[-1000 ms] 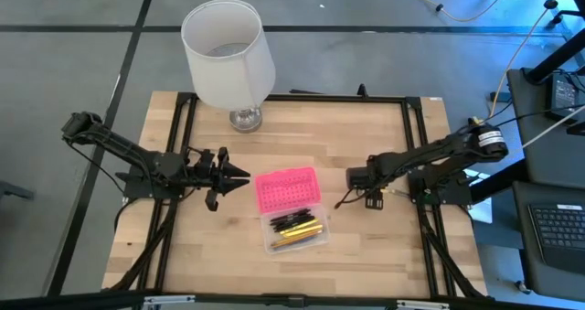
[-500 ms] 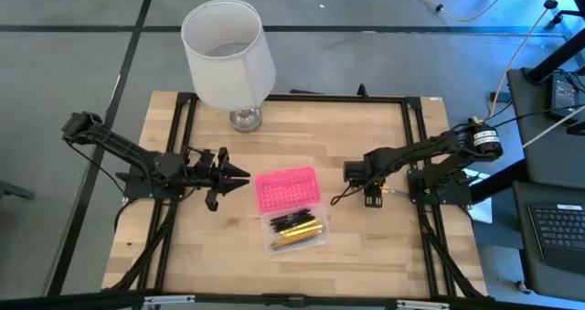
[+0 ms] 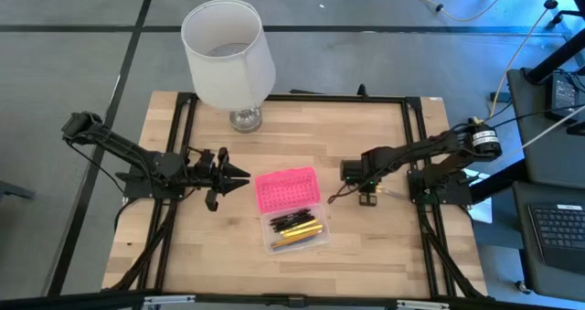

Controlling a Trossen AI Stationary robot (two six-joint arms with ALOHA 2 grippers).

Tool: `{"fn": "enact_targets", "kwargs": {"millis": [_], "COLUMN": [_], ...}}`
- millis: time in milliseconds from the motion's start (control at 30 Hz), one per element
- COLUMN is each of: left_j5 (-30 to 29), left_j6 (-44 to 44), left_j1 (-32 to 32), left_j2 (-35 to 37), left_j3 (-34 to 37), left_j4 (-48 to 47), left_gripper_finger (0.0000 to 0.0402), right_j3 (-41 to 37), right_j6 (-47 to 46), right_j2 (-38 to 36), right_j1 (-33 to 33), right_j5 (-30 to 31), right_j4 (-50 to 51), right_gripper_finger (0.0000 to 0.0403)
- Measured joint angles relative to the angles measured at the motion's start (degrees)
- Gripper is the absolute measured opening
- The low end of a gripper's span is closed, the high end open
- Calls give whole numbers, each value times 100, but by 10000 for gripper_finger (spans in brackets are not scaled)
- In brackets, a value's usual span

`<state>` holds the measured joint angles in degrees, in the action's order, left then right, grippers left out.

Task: Pick & place school supplies into a supply box
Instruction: Put the yellow scissors into the transparent supply box

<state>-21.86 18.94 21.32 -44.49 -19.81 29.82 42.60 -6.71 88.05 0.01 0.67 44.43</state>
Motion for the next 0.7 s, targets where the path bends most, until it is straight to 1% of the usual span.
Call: {"fn": "enact_targets", "kwargs": {"millis": [233, 367, 533, 700], "left_j5": [6, 8, 8, 8], "left_j6": [135, 151, 152, 154], "left_j1": [0, 0, 0, 0], "left_j2": [-2, -2, -2, -2], "left_j3": [0, 0, 0, 0], "left_j4": [-2, -2, 0, -1], "left_gripper_finger": [82, 83, 82, 83], "right_j3": [215, 419, 969, 1917], "right_j6": [-77, -79, -75, -232], "right_j2": [-35, -35, -39, -41], "right_j1": [2, 14, 22, 75], "right_j5": [6, -9, -16, -36], "right_j4": [-134, -51, 283, 734], "right_gripper_finger": [85, 85, 85, 85]}}
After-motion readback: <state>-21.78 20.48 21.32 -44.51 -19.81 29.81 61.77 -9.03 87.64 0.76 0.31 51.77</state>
